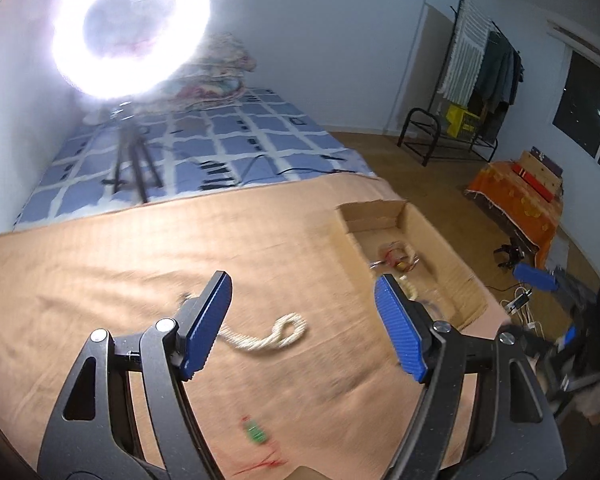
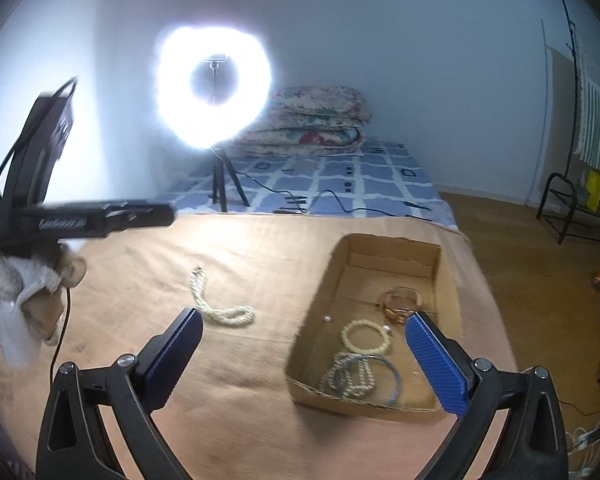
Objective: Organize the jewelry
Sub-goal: 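Move both tools back over the blanket toward the green pendant and pearl necklace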
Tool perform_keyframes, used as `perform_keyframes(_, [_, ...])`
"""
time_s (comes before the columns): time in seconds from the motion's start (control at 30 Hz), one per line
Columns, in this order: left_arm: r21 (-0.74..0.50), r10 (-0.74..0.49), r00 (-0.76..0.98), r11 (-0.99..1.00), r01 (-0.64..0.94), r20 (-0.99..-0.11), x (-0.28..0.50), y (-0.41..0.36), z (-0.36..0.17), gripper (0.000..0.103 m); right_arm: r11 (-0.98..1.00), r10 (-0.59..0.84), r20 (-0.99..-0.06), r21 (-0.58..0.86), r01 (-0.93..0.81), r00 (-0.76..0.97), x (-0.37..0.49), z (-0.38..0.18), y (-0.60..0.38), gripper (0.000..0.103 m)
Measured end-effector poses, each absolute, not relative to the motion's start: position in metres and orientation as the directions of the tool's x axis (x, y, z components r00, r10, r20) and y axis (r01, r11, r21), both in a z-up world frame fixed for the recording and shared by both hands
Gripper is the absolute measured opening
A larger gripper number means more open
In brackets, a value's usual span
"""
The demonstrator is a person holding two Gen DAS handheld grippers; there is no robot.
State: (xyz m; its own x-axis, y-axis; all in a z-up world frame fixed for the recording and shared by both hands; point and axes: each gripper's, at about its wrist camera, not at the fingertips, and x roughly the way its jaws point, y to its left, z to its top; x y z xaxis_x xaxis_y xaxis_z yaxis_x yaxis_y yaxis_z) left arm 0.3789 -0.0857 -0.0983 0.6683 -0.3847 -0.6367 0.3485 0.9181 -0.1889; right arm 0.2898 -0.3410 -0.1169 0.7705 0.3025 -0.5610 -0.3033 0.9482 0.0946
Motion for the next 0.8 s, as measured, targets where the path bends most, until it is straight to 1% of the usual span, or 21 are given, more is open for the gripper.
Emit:
perform_keyframes(0.13, [-0.227, -0.377, 0.657, 0.925, 0.305, -0.653, 0.365, -0.044, -0.112, 0.076, 0.935, 0.331, -0.581, 0.097, -0.34, 0.744, 0.297, -0.118, -0.323, 0.098])
perform_keyframes(0.2, [-0.249, -0.375, 0.644, 0.926, 0.283, -0.667, 0.357, -0.025, -0.123, 0.076, 0.922, 0.363, -0.601, 0.122, -0.368, 0.712, 0.305, -0.12, -0.313, 0.093])
perform_keyframes(0.3, [-0.256, -0.372, 0.617, 0.928, 0.272, -0.693, 0.345, -0.01, -0.141, 0.074, 0.908, 0.393, -0.624, 0.147, -0.393, 0.675, 0.312, -0.125, -0.298, 0.089])
perform_keyframes(0.37, [-0.262, -0.375, 0.592, 0.926, 0.271, -0.713, 0.338, -0.007, -0.153, 0.067, 0.903, 0.403, -0.635, 0.159, -0.4, 0.659, 0.317, -0.128, -0.29, 0.088])
perform_keyframes(0.5, [-0.302, -0.402, 0.544, 0.915, 0.268, -0.736, 0.326, -0.006, -0.177, 0.061, 0.885, 0.442, -0.661, 0.212, -0.414, 0.606, 0.333, -0.139, -0.271, 0.077])
perform_keyframes(0.57, [-0.321, -0.415, 0.521, 0.909, 0.265, -0.746, 0.324, -0.009, -0.187, 0.057, 0.876, 0.458, -0.673, 0.232, -0.423, 0.58, 0.34, -0.144, -0.261, 0.074])
perform_keyframes(0.7, [-0.332, -0.427, 0.486, 0.903, 0.272, -0.763, 0.322, -0.021, -0.205, 0.057, 0.86, 0.477, -0.702, 0.248, -0.446, 0.528, 0.356, -0.156, -0.241, 0.065])
perform_keyframes(0.8, [-0.337, -0.43, 0.47, 0.901, 0.271, -0.771, 0.321, -0.026, -0.216, 0.056, 0.852, 0.485, -0.719, 0.259, -0.455, 0.497, 0.366, -0.165, -0.23, 0.063])
